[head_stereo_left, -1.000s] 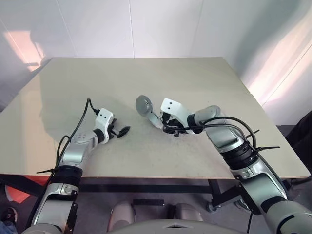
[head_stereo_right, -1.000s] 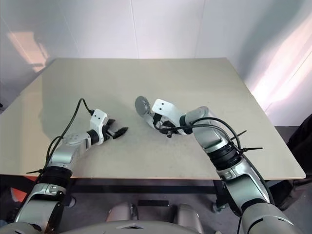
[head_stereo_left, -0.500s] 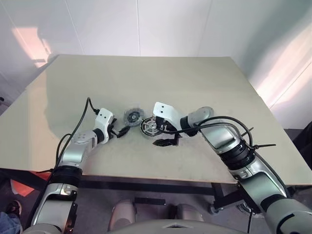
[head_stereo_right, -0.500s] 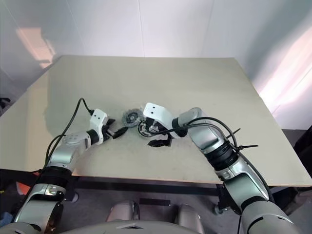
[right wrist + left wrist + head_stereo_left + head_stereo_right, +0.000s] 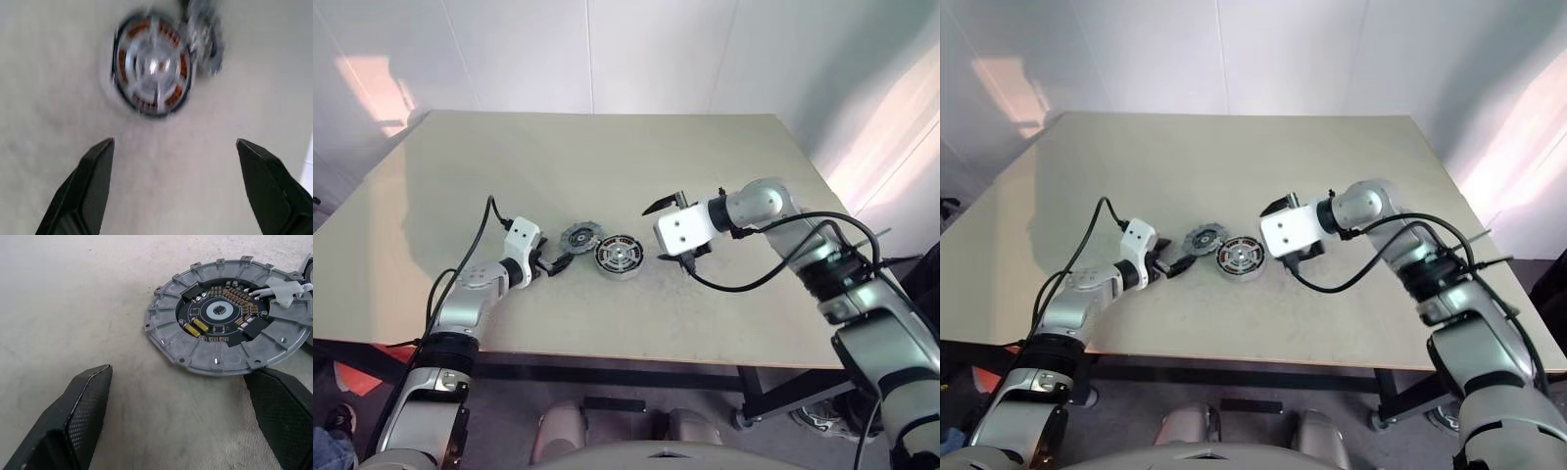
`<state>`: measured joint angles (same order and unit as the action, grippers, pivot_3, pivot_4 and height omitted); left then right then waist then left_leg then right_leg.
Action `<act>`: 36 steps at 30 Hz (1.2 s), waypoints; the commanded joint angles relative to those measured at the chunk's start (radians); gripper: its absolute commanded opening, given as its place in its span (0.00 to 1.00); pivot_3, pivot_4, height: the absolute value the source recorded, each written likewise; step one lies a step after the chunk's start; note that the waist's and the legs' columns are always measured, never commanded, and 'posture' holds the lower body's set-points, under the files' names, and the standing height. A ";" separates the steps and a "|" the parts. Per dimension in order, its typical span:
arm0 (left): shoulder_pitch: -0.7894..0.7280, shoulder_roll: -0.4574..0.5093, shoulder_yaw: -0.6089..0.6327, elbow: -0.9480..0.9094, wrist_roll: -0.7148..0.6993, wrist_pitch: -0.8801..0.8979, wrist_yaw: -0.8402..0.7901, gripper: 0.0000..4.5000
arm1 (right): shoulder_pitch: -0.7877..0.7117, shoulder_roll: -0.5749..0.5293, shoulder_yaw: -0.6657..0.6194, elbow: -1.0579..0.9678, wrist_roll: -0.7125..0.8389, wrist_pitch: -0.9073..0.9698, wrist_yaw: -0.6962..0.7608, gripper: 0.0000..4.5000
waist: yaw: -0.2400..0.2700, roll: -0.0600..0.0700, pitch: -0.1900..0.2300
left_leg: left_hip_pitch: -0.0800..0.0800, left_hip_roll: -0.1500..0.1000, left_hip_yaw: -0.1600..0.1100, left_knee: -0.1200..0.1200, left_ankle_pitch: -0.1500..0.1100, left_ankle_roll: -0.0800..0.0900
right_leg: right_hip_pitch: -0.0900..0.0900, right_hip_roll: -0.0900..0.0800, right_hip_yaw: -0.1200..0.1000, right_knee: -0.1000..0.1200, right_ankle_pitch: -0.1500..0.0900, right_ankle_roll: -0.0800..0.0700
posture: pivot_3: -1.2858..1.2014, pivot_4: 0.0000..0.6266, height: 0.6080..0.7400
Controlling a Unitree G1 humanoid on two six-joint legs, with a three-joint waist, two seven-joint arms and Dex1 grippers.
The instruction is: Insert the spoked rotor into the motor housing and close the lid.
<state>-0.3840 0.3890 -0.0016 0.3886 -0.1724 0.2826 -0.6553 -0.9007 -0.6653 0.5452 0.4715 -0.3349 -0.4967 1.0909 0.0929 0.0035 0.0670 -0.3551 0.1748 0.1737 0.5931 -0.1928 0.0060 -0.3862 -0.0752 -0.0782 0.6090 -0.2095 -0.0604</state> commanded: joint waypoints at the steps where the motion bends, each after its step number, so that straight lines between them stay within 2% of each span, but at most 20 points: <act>1: -0.019 0.003 0.008 -0.006 0.002 -0.016 0.000 1.00 | -0.100 0.026 0.046 0.201 -0.122 -0.243 -0.110 0.99 | -0.001 0.000 0.000 | -0.001 0.000 0.000 0.000 0.000 0.000 | 0.000 0.000 0.000 0.000 0.000 0.000 | 0.52 0.00 1.00; 3: -0.018 0.003 0.009 -0.007 0.002 -0.017 0.002 1.00 | -0.143 0.053 0.075 0.293 -0.188 -0.321 -0.170 0.99 | -0.003 0.000 0.000 | -0.003 0.000 0.000 0.001 0.000 0.001 | -0.001 0.000 0.000 0.000 0.004 -0.006 | 0.52 0.00 1.00; 6: -0.011 0.004 0.012 -0.015 0.001 -0.017 0.004 1.00 | -0.179 0.087 0.103 0.372 -0.258 -0.395 -0.239 0.99 | -0.004 0.000 0.000 | -0.010 0.000 0.000 0.002 -0.001 0.002 | -0.006 0.000 0.000 0.001 0.004 -0.008 | 0.52 0.00 1.00; 9: 0.000 0.008 0.017 -0.022 -0.001 -0.017 0.008 1.00 | -0.184 0.108 0.117 0.391 -0.267 -0.452 -0.238 0.99 | -0.003 0.000 0.000 | -0.014 0.000 0.000 0.004 -0.002 0.003 | -0.009 0.000 0.000 0.002 0.005 -0.008 | 0.52 0.00 1.00; 19: 0.000 0.004 0.013 -0.022 0.002 -0.016 0.017 1.00 | -0.184 0.127 0.135 0.396 -0.308 -0.528 -0.251 0.99 | -0.016 0.000 0.000 | -0.013 0.001 0.000 0.005 -0.002 0.004 | -0.009 0.000 0.000 0.003 0.005 -0.008 | 0.52 0.00 1.00; 22: -0.003 0.003 0.012 -0.016 0.002 -0.018 0.019 1.00 | -0.182 0.128 0.142 0.399 -0.335 -0.543 -0.277 0.87 | -0.017 0.000 0.000 | -0.013 0.001 0.000 0.005 -0.002 0.004 | -0.009 0.000 0.000 0.003 0.005 -0.008 | 0.52 0.00 1.00; 24: -0.004 0.002 0.012 -0.015 0.002 -0.019 0.019 1.00 | -0.175 0.130 0.142 0.390 -0.337 -0.551 -0.282 0.72 | -0.017 0.000 0.000 | -0.013 0.001 0.000 0.006 -0.002 0.004 | -0.009 0.000 0.000 0.003 0.005 -0.008 | 0.52 0.00 1.00; 36: 0.008 0.002 0.016 -0.024 0.000 -0.017 0.026 1.00 | -0.193 0.185 0.153 0.400 -0.353 -0.532 -0.267 0.72 | -0.020 0.000 0.000 | -0.013 0.001 0.000 0.006 -0.002 0.004 | -0.009 0.000 0.000 0.004 0.005 -0.009 | 0.52 0.00 1.00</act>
<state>-0.3775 0.3878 0.0032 0.3784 -0.1734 0.2697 -0.6340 -1.0560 -0.4871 0.6949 0.8808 -0.6867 -1.0335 0.8265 0.0727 0.0035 0.0670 -0.3683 0.1755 0.1733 0.5986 -0.1949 0.0099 -0.3950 -0.0752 -0.0785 0.6126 -0.2046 -0.0689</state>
